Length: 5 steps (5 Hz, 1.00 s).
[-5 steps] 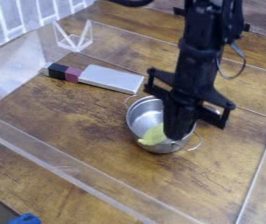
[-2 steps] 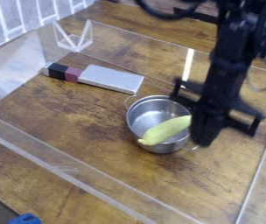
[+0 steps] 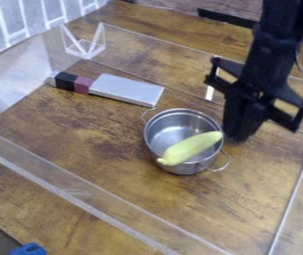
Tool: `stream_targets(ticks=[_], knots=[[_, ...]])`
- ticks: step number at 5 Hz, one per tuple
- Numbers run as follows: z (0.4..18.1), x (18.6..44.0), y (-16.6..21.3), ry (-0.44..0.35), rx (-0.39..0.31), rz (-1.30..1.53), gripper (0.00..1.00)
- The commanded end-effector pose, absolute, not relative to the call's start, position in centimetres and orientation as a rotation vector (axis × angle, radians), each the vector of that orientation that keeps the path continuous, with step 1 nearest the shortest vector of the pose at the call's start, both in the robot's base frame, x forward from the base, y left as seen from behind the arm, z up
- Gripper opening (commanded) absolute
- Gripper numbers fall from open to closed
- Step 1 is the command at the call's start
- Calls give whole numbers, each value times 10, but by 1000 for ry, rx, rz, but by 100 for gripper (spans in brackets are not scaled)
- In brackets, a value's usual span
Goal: Move the toy knife to the right side of the table
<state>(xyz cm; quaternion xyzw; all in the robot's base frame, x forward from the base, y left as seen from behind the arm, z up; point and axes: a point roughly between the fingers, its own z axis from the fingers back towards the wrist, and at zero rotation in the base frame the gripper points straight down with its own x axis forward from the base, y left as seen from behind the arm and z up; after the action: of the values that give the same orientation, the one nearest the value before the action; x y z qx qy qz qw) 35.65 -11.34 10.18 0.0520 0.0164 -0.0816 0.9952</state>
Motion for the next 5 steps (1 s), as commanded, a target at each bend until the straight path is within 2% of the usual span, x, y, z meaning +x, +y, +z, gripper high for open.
stream_targets(ticks=[1, 3, 5], knots=[[102, 365, -106, -39, 96, -248, 100], [90, 381, -102, -49, 91, -336, 100], [66, 379, -102, -38, 78, -357, 100]])
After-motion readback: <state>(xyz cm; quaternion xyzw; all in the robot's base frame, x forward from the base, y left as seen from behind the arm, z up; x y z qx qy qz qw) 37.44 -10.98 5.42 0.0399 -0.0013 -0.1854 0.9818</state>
